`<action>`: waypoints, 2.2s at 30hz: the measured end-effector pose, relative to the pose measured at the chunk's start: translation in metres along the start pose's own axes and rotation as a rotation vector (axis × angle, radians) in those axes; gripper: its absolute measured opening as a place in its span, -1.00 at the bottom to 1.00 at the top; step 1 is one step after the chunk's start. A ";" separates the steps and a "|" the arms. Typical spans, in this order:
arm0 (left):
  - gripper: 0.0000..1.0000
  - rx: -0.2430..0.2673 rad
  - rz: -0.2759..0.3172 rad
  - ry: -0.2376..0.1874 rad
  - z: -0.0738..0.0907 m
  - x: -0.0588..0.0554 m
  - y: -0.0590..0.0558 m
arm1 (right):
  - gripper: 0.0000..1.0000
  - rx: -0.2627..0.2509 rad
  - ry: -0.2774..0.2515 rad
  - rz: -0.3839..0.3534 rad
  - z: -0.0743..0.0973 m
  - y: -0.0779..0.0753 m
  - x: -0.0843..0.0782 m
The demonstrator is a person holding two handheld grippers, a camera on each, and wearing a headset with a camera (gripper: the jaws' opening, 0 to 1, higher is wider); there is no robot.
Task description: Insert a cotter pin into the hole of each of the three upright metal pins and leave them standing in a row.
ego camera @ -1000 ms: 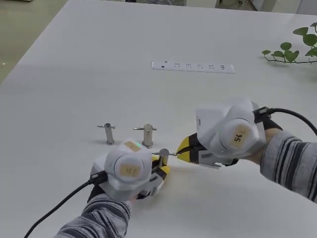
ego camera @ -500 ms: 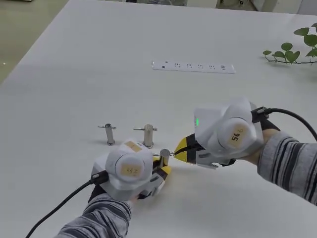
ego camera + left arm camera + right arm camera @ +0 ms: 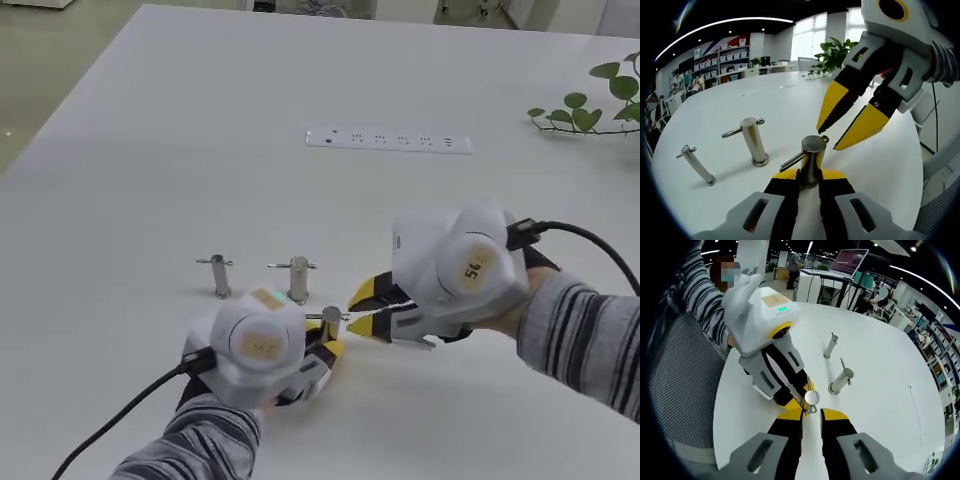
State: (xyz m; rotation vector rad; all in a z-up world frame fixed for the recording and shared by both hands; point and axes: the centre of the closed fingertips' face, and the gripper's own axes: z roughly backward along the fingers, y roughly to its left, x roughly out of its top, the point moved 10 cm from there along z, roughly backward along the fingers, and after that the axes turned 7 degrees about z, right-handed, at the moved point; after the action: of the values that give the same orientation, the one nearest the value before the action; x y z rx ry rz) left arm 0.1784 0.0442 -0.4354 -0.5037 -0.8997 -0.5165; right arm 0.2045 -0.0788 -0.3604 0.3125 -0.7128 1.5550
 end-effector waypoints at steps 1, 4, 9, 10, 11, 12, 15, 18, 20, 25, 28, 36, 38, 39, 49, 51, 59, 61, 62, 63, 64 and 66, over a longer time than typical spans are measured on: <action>-0.77 -0.002 0.008 0.008 0.001 0.000 0.001 | -0.79 0.001 -0.008 -0.030 -0.001 0.000 0.000; -0.76 -0.010 0.004 0.008 0.002 0.000 0.001 | -0.71 -0.001 -0.020 -0.080 -0.004 -0.002 0.000; -0.59 -0.017 -0.008 0.013 0.009 -0.001 0.002 | -0.70 0.015 -0.035 -0.114 -0.011 -0.003 0.001; -0.57 -0.020 -0.006 0.012 0.010 -0.001 0.002 | -0.70 0.016 -0.038 -0.123 -0.013 -0.003 0.002; -0.55 -0.021 -0.007 0.012 0.012 -0.001 0.002 | -0.70 0.017 -0.040 -0.128 -0.014 -0.003 0.002; -0.51 -0.022 -0.007 0.013 0.013 -0.002 0.002 | -0.71 0.019 -0.043 -0.135 -0.015 -0.004 0.003; -0.40 -0.028 -0.003 0.013 0.018 -0.003 0.002 | -0.71 0.035 -0.050 -0.162 -0.021 -0.003 0.003; -0.35 -0.032 -0.001 0.006 0.025 -0.003 0.002 | -0.72 0.050 -0.044 -0.178 -0.027 -0.002 0.002; -0.34 -0.028 0.012 0.000 0.028 -0.002 0.003 | -0.73 0.049 -0.045 -0.182 -0.029 -0.001 0.002; -0.29 -0.027 0.026 -0.003 0.036 0.000 0.004 | -0.80 0.044 -0.038 -0.177 -0.031 -0.003 0.001; -0.24 -0.028 0.029 -0.016 0.041 0.002 0.004 | -0.81 0.050 -0.036 -0.177 -0.031 -0.003 0.002; -0.16 -0.021 0.032 -0.049 0.057 0.009 0.004 | -0.82 0.040 -0.018 -0.135 -0.030 -0.003 0.003; -0.16 -0.007 0.039 -0.061 0.063 0.010 0.007 | -0.83 0.039 -0.011 -0.130 -0.029 -0.005 0.002; -0.15 -0.003 0.040 -0.066 0.065 0.011 0.008 | -0.83 0.038 -0.007 -0.130 -0.028 -0.006 0.002; -0.05 0.036 0.053 -0.093 0.086 0.017 0.020 | -0.83 0.015 0.027 -0.142 -0.018 -0.024 -0.007; -0.01 0.041 0.056 -0.095 0.089 0.018 0.022 | -0.83 0.012 0.030 -0.147 -0.016 -0.028 -0.008; 0.18 0.082 0.067 -0.112 0.104 0.021 0.032 | -0.83 0.003 0.047 -0.160 -0.011 -0.040 -0.015; 0.21 0.088 0.068 -0.117 0.107 0.021 0.034 | -0.83 0.002 0.051 -0.166 -0.011 -0.042 -0.016; 0.23 0.092 0.067 -0.118 0.108 0.021 0.035 | -0.83 0.002 0.052 -0.168 -0.010 -0.042 -0.016; 0.25 0.093 0.065 -0.118 0.109 0.022 0.035 | -0.83 0.002 0.055 -0.175 -0.010 -0.044 -0.017; 0.26 0.094 0.064 -0.117 0.110 0.022 0.035 | -0.83 0.003 0.057 -0.178 -0.009 -0.044 -0.017; 0.29 0.105 0.057 -0.112 0.112 0.021 0.036 | -0.83 0.002 0.058 -0.184 -0.009 -0.045 -0.018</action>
State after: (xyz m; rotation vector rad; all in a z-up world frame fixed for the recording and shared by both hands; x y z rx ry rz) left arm 0.1450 0.1357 -0.3658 -0.4650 -1.0116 -0.3903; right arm 0.2526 -0.0887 -0.3664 0.3241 -0.6199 1.3851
